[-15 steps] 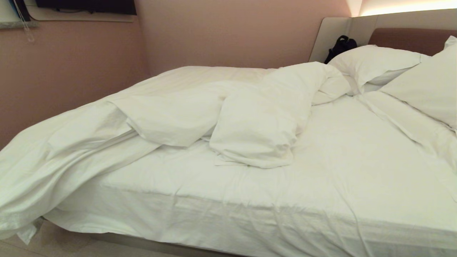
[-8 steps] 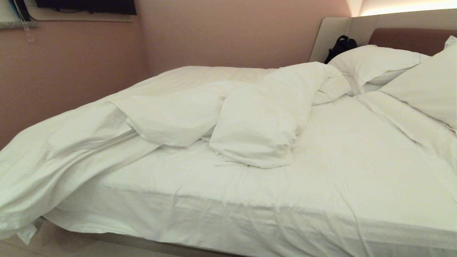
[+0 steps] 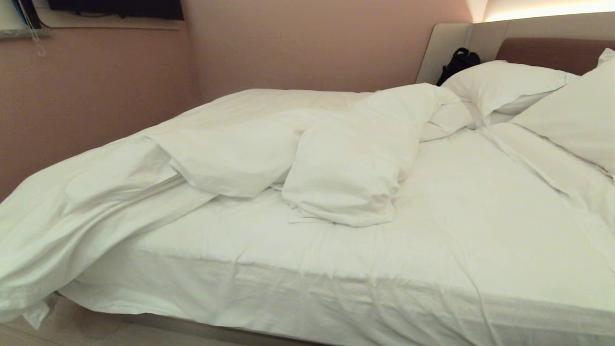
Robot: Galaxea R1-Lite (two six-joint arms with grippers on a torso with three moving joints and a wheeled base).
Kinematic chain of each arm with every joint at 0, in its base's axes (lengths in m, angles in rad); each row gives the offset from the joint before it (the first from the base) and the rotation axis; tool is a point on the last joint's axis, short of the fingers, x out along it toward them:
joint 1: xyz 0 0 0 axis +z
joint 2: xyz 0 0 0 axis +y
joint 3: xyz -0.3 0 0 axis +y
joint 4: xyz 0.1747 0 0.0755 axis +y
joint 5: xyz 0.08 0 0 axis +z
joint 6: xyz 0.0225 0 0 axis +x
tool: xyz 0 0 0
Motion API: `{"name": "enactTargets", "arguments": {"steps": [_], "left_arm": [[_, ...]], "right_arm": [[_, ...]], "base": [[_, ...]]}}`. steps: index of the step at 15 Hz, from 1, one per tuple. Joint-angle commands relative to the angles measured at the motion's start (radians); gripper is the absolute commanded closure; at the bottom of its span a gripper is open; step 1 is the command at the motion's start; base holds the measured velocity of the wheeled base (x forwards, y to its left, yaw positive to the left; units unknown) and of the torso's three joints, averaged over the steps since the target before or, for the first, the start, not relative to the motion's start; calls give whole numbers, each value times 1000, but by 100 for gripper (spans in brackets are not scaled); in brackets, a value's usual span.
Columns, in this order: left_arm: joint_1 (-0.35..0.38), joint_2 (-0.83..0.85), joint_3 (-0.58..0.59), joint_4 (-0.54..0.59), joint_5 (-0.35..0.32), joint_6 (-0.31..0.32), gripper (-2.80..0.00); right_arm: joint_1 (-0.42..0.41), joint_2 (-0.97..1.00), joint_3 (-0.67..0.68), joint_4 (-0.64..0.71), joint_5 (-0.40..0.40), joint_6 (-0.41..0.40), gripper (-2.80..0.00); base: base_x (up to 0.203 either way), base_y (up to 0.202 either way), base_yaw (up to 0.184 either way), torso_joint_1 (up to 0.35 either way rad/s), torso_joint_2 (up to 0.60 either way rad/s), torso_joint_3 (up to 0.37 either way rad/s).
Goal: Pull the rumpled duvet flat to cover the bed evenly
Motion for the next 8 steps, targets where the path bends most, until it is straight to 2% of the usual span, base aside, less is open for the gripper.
{"name": "enactTargets", "arguments": {"steps": [1, 5, 8], "left_arm": [[0, 0, 0, 1, 0, 0, 0], [0, 0, 0, 1, 0, 0, 0], [0, 0, 0, 1, 0, 0, 0]], "right_arm": [[0, 98, -40, 41, 77, 17, 0], [0, 361, -134, 13, 187, 168, 0], [1, 625, -201, -96, 261, 245, 0]], "base": [[0, 0, 0, 0, 0, 0], [0, 0, 0, 0, 0, 0], [0, 0, 0, 0, 0, 0]]}}
